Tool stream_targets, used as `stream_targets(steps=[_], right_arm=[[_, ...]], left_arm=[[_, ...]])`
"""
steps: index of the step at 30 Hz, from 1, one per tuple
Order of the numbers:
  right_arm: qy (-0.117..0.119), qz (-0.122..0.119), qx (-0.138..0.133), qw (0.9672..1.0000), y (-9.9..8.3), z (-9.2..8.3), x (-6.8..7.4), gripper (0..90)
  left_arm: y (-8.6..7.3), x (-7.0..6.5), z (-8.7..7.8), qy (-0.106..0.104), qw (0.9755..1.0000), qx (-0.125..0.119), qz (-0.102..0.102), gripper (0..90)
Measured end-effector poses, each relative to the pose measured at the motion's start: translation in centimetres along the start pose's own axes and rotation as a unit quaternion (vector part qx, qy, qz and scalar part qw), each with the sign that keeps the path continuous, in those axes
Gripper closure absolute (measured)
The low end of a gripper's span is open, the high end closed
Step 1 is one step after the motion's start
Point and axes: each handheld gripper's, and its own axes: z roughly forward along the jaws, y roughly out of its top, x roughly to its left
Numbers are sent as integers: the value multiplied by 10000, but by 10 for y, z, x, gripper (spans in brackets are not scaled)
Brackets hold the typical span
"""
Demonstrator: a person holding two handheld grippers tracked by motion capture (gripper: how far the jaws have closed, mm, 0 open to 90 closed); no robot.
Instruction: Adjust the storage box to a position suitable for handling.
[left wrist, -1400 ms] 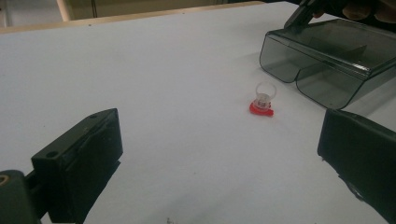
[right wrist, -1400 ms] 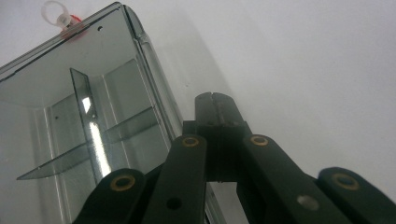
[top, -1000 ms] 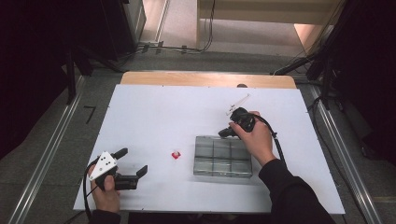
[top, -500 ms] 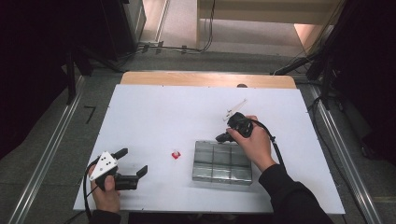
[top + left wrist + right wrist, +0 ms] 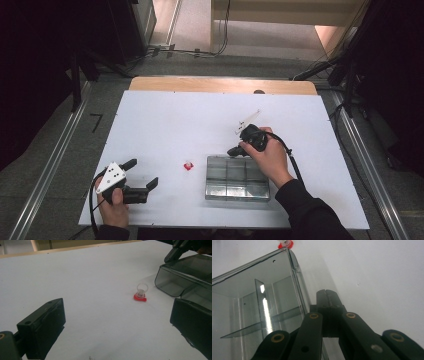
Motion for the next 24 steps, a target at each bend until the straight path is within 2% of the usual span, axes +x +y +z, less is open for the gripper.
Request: stream_targets(steps=[6, 13, 18, 19, 21, 22, 24], right_arm=[[-40, -12, 14, 10000, 0, 0, 3, 876], [28, -48, 5, 10000, 0, 2, 7, 876], [-54, -11, -26, 10000, -2, 2, 9, 875], [-172, -14, -76, 9998, -3, 0, 10, 874], [-200, 32, -130, 9997, -4, -2, 10, 874], [-258, 77, -272, 9993, -6, -6, 10, 811], [-317, 141, -435, 9985, -9, -10, 9, 807]], left_arm=[[0, 0, 0, 10, 10000, -5, -4, 0], [0, -1, 1, 13, 10000, 11, 4, 0], [0, -1, 1, 18, 10000, 33, 11, 0], [0, -1, 1, 16, 10000, 33, 18, 0], [0, -1, 1, 22, 10000, 39, 17, 0], [0, -1, 1, 19, 10000, 34, 16, 0], [0, -1, 2, 18, 10000, 35, 19, 0]])
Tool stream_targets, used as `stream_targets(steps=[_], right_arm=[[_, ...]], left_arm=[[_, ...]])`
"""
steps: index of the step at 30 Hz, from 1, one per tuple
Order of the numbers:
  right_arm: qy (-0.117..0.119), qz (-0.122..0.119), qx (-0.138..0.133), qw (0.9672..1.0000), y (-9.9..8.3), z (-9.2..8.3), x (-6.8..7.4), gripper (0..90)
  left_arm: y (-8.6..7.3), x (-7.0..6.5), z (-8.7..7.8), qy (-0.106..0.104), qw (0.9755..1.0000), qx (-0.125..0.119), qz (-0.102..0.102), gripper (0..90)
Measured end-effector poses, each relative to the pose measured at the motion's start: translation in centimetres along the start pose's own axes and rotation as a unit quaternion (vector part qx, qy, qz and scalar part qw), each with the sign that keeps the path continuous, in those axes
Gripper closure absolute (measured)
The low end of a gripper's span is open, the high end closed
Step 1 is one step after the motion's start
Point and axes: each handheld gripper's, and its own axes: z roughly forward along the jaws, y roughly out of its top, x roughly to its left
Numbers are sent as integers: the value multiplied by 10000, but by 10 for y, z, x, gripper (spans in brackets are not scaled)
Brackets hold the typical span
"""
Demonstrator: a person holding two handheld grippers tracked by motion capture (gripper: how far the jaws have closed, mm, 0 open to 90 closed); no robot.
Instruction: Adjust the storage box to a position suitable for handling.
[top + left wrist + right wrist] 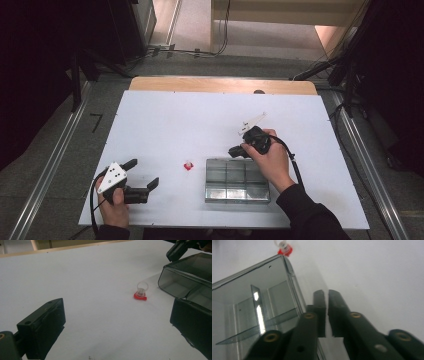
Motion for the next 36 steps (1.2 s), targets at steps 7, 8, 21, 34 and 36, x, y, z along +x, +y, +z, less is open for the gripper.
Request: stream_targets(steps=[7, 8, 21, 34, 36], right_arm=[[-103, 118, -331, 9993, -6, -15, -1, 714], [-96, 128, -375, 9992, -7, -16, -1, 705], [-112, 212, -1105, 9936, -25, -40, 9, 288], [-259, 191, -1681, 9853, -48, -59, 20, 40], [-272, 193, -1736, 9842, -51, -60, 22, 0]], left_arm=[[0, 0, 1, 21, 10000, 33, 29, 0], [1, 0, 1, 22, 10000, 39, 35, 0], [1, -1, 3, 42, 9999, 65, 72, 0], [1, -2, 3, 62, 9999, 114, 114, 0], [1, -2, 3, 54, 9999, 110, 113, 0]])
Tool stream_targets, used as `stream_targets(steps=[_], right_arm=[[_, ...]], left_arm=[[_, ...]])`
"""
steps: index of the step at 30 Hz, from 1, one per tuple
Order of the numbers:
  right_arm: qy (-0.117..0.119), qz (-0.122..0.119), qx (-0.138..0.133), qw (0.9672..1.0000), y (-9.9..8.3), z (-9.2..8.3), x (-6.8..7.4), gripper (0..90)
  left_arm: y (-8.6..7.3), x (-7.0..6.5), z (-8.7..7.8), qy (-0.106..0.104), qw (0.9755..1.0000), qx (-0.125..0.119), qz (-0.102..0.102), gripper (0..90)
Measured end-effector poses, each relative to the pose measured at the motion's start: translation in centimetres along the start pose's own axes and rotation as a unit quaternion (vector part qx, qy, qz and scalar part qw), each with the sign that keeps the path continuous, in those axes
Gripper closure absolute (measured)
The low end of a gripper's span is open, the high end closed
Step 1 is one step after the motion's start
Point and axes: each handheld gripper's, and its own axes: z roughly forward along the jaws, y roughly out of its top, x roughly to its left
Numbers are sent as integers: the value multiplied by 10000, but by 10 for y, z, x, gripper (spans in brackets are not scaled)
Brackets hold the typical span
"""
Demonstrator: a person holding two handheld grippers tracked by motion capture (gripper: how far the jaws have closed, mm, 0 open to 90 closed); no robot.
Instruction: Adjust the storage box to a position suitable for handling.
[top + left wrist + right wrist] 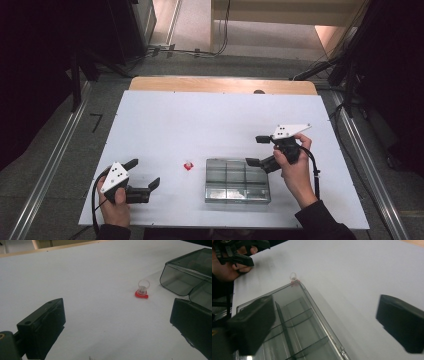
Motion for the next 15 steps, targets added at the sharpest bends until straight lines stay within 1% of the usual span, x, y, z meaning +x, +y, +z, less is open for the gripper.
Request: stream_targets(steps=[3, 5, 8, 10, 15], right_arm=[[-27, 13, -90, 10000, -4, -4, 3, 0], [7, 90, -144, 9999, -6, -8, 4, 0], [-37, 188, -259, 9995, -11, -14, 4, 0], [-92, 207, -311, 9993, -15, -18, 5, 0], [-83, 281, -425, 9987, -25, -27, 9, 0]], left_arm=[[0, 0, 0, 7, 10000, -3, 3, 0], [0, 0, 0, 9, 10000, -2, 0, 0], [0, -1, 0, 13, 10000, 0, 2, 0], [0, -1, 0, 12, 10000, 3, 7, 0], [0, -1, 0, -18, 10000, 4, 3, 0]])
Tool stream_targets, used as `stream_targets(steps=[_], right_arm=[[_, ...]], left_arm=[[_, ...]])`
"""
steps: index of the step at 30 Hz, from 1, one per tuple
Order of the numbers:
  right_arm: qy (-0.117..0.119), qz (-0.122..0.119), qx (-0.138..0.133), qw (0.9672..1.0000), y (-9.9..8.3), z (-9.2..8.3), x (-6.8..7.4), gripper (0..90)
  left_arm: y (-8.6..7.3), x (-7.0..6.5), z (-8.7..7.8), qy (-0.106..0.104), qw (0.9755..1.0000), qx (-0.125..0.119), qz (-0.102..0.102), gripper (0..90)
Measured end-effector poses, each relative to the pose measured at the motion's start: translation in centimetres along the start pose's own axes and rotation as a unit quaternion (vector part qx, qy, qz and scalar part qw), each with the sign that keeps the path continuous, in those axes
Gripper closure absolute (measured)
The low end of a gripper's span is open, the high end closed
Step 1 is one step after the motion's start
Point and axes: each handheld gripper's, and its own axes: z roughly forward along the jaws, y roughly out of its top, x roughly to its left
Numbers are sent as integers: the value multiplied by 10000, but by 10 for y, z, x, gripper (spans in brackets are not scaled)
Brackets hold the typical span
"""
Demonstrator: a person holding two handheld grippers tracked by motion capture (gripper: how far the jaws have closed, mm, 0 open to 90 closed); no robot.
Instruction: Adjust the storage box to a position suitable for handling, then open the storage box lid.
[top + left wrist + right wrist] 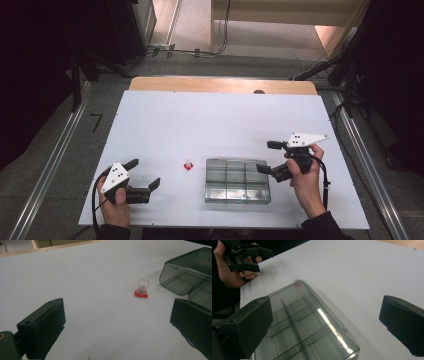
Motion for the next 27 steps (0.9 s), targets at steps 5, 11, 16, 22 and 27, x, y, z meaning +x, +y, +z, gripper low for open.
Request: stream_targets(steps=[5, 11, 16, 22, 27], right_arm=[[-41, -34, -125, 9999, -10, -9, 6, 0], [-251, -149, -296, 9991, -25, -16, 15, 0], [-240, -95, -449, 9987, -34, -21, 19, 0], [-302, -90, -436, 9986, -42, -28, 22, 0], [-295, -58, -412, 9987, -48, -31, 25, 20]], left_arm=[[0, 0, -1, -6, 10000, -7, -6, 0], [1, -1, -1, 5, 10000, 13, -5, 0], [4, -6, 0, 49, 9999, 81, 32, 0], [8, -13, 1, -128, 9999, 21, -73, 0], [13, -23, 5, -281, 9996, 86, -49, 1]])
